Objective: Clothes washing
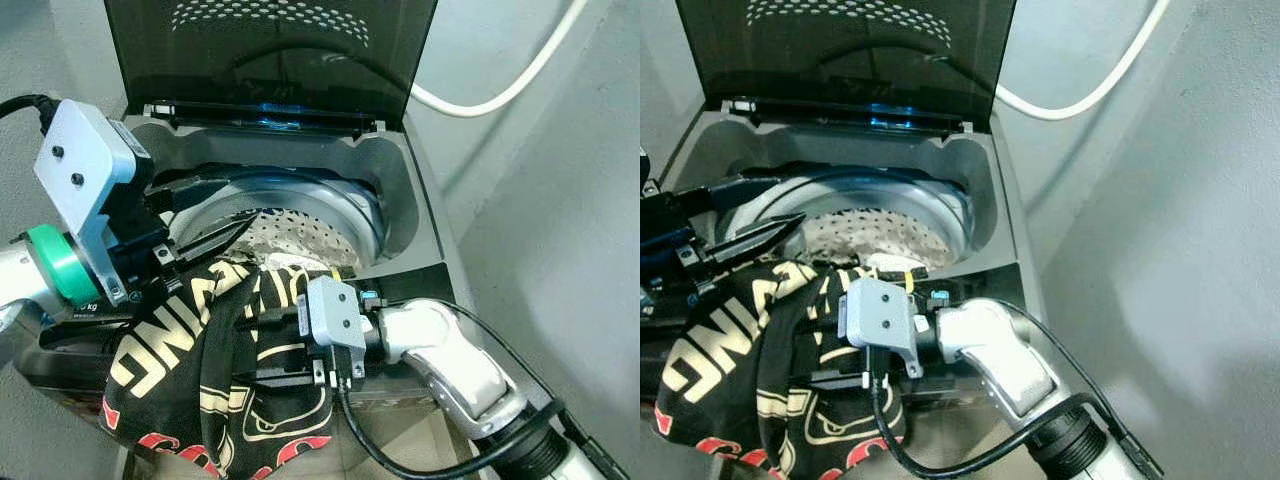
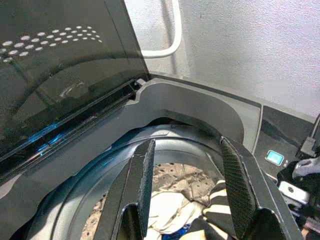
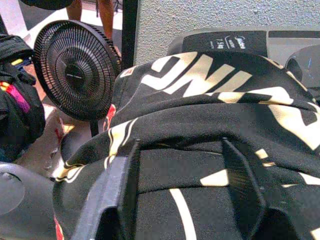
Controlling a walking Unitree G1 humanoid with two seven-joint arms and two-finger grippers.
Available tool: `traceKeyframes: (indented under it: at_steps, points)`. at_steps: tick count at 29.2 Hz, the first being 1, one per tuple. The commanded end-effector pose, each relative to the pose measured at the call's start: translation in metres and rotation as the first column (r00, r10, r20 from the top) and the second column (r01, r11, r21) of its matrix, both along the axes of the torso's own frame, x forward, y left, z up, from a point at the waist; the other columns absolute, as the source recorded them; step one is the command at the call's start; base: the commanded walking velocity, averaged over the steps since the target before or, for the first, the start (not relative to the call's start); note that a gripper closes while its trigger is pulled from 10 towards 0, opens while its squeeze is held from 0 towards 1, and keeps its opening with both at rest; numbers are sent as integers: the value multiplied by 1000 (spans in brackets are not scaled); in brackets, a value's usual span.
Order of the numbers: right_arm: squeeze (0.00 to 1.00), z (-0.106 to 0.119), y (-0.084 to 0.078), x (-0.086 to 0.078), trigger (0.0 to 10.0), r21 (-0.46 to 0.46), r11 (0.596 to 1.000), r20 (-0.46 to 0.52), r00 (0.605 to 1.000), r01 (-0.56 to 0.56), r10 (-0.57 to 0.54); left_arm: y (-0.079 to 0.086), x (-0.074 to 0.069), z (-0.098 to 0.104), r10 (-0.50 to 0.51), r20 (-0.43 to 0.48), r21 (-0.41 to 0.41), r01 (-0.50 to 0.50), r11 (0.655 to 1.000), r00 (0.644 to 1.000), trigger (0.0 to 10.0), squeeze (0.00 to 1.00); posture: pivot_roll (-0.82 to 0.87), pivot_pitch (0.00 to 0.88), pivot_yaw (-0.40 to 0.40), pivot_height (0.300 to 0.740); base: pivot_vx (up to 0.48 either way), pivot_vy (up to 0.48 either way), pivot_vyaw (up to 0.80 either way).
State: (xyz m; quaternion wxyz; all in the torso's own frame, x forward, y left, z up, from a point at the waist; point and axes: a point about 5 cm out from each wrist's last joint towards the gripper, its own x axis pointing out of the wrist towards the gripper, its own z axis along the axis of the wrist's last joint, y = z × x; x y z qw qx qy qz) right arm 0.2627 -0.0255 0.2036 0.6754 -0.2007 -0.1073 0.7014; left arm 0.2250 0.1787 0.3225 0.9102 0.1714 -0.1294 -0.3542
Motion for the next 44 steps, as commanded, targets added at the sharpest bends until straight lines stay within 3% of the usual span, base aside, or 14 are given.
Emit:
traceKeyframes:
  at_steps: [1,4,5,13,14,24,41,44]
  points:
    - [1000,-2,4,-2,10000,-18,1000,10,1000,-7,7,-4,-2,-1,-19,-10,11,19,1000,1000,10000,0,252,100,-21,740,0,0,0]
    - [1000,-5,8,-2,10000,-56,998,56,998,-11,14,-4,-1,-1,-21,-13,8,21,1000,1000,10000,0,250,101,-19,740,0,0,0]
    - [0,-7,10,-1,10000,-78,997,80,997,-11,17,-4,-1,0,-20,-13,7,20,1000,1000,10000,0,250,103,-19,740,0,0,0]
    - [0,-8,13,6,10000,-85,996,122,992,32,-21,-4,-1,0,-13,-18,1,13,1000,1000,10000,0,253,106,-24,740,0,0,0]
    - [0,-7,14,7,0,-74,996,124,992,44,-35,-4,-1,0,-11,-19,-1,11,1000,1000,10000,0,255,107,-25,740,0,0,0]
    - [0,4,17,17,0,20,992,152,981,122,-124,-3,-1,-1,-6,-25,-7,6,1000,1000,10000,0,255,107,-25,740,0,0,0]
    - [0,10,17,23,0,80,984,155,973,161,-172,-4,0,0,-7,-32,-14,6,1000,999,10000,0,253,110,-20,740,0,0,0]
    - [0,17,17,30,0,141,966,148,960,217,-237,-4,0,-1,-6,-34,-15,5,1000,999,10000,0,254,107,-23,740,0,0,0]
